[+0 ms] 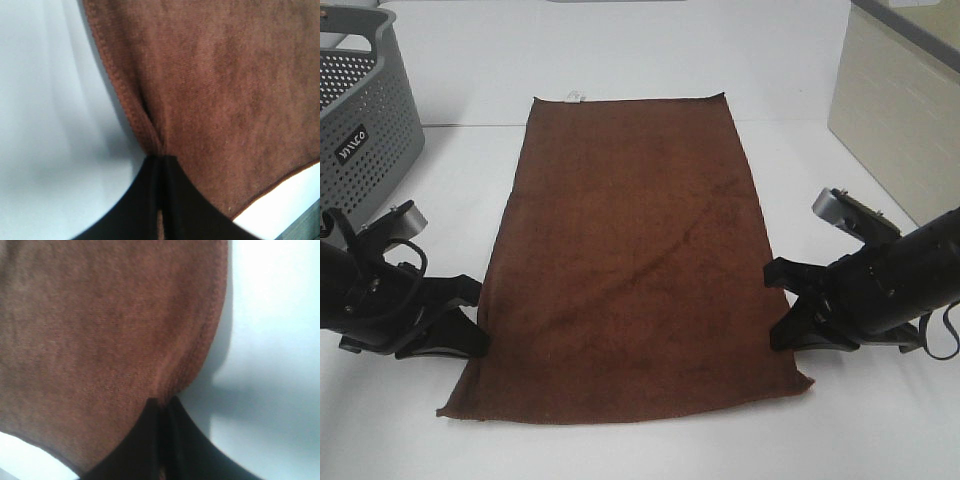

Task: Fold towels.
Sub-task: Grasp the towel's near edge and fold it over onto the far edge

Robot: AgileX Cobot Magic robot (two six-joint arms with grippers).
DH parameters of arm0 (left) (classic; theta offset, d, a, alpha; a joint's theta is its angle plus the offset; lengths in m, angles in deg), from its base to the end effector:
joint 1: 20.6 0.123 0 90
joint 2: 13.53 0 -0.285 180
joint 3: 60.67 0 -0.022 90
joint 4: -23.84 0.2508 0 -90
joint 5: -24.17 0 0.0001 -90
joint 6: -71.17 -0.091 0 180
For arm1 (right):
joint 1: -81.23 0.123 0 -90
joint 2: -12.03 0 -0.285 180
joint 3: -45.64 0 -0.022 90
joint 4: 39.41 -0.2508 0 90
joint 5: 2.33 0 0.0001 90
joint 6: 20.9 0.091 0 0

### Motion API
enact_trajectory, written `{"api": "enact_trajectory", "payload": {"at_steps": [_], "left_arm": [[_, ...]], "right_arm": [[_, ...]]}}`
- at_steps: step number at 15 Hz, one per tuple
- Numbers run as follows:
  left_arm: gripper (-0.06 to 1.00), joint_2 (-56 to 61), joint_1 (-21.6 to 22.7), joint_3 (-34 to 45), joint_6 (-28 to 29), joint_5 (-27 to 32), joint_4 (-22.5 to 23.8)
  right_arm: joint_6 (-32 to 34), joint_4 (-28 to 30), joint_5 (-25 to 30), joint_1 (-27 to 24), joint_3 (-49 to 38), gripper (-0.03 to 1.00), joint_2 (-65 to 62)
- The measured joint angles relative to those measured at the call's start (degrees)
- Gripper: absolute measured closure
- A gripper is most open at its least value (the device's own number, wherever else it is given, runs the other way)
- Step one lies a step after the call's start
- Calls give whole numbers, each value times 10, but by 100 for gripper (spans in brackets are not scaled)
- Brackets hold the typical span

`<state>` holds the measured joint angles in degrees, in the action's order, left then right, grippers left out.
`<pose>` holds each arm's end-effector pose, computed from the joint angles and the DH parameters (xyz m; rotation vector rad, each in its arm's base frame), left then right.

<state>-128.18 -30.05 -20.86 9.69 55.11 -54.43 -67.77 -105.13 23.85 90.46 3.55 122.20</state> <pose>0.2607 -0.0899 0.0907 -0.0098 2.8221 -0.8416 0.2486 0.0776 0.0988 0.0947 2.8800 0.6813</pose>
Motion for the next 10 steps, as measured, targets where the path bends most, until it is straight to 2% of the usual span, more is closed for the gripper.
{"api": "enact_trajectory", "payload": {"at_steps": [3, 9, 10], "left_arm": [[94, 39, 0, 6, 58, 5, 59], [94, 151, 0, 141, 68, 7, 68], [94, 151, 0, 141, 68, 7, 68]], "right_arm": [[40, 30, 35, 0, -7, 97, -52], [59, 43, 61, 0, -127, 97, -138], [59, 43, 61, 0, -127, 97, -138]]}}
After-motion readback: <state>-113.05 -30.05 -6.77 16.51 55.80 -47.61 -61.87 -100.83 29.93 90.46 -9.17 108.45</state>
